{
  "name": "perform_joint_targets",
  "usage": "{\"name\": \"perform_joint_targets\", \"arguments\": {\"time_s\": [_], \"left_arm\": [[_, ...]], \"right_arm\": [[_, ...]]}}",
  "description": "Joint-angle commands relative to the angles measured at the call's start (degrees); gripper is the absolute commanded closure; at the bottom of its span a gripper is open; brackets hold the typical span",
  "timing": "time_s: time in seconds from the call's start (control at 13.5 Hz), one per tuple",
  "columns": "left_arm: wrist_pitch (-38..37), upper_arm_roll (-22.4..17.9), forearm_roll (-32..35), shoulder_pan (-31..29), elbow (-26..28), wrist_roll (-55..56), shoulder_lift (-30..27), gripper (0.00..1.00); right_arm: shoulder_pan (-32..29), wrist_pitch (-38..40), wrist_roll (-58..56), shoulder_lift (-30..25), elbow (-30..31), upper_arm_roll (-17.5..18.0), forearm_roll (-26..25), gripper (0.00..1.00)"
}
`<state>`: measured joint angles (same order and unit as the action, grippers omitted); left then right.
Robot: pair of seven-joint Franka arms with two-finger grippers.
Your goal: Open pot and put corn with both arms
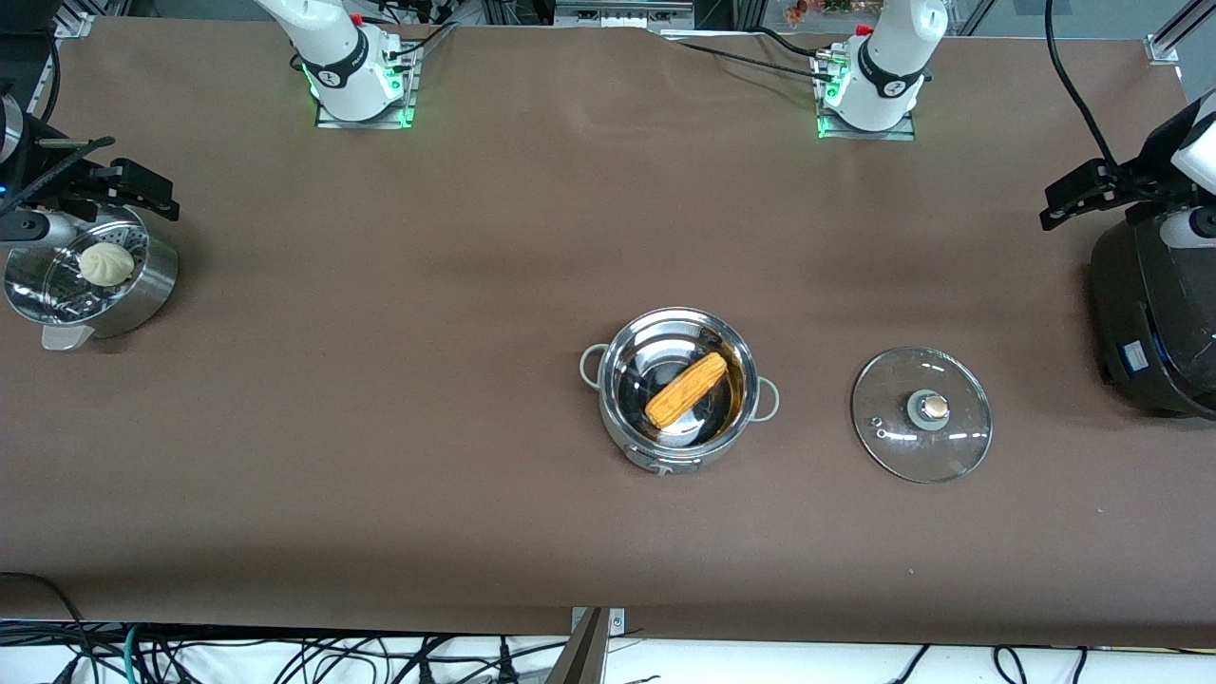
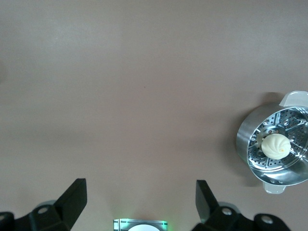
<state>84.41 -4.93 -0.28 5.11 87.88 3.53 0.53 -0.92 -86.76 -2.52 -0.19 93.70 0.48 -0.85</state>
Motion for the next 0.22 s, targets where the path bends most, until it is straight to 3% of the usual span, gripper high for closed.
{"name": "perform_joint_targets", "arguments": {"time_s": [0.0, 0.15], "left_arm": [[-1.27, 0.19, -0.69, -0.1, -1.83, 0.43, 0.7, 0.0], [-1.27, 0.1, -0.69, -0.1, -1.83, 0.34, 0.7, 0.0]], "right_arm": [[-0.22, 0.1, 0.15, 1.15, -1.33, 0.14, -0.64, 0.0], [-0.31, 0.01, 0.15, 1.16, -1.33, -0.04, -0.47, 0.0]]}}
